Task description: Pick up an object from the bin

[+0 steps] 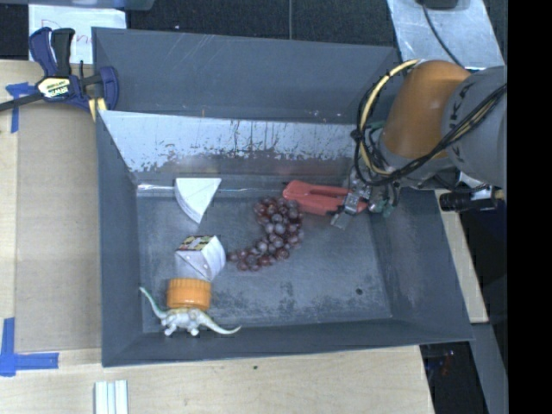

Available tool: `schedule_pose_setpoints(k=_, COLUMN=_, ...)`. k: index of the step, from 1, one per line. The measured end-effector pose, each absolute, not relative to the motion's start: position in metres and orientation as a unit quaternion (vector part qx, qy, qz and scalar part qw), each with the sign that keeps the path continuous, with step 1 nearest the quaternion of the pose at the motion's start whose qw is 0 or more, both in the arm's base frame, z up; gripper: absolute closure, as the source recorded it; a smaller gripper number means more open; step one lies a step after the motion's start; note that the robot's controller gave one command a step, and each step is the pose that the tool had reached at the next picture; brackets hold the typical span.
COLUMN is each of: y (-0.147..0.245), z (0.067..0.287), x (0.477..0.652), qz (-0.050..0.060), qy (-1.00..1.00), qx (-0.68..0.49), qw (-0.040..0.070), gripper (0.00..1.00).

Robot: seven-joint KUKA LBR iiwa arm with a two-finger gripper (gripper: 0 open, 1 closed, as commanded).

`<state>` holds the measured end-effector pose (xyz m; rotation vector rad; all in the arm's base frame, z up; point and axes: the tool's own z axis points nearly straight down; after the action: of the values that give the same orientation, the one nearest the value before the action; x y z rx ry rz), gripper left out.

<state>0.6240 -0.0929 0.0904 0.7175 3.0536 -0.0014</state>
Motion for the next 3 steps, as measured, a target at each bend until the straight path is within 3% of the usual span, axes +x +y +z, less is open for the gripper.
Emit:
schedule_pose_setpoints(k=2, y=-0.093, z=0.117, x=0.621, qz=-0.001, qy=0.974, qx=0.228, qw=-0.002, gripper=1.00)
schedule_pose_setpoints(k=3, y=-0.094, z=0.150, x=0.623, qz=-0.001, qy=0.974, qx=0.227, qw=0.002, gripper=1.00)
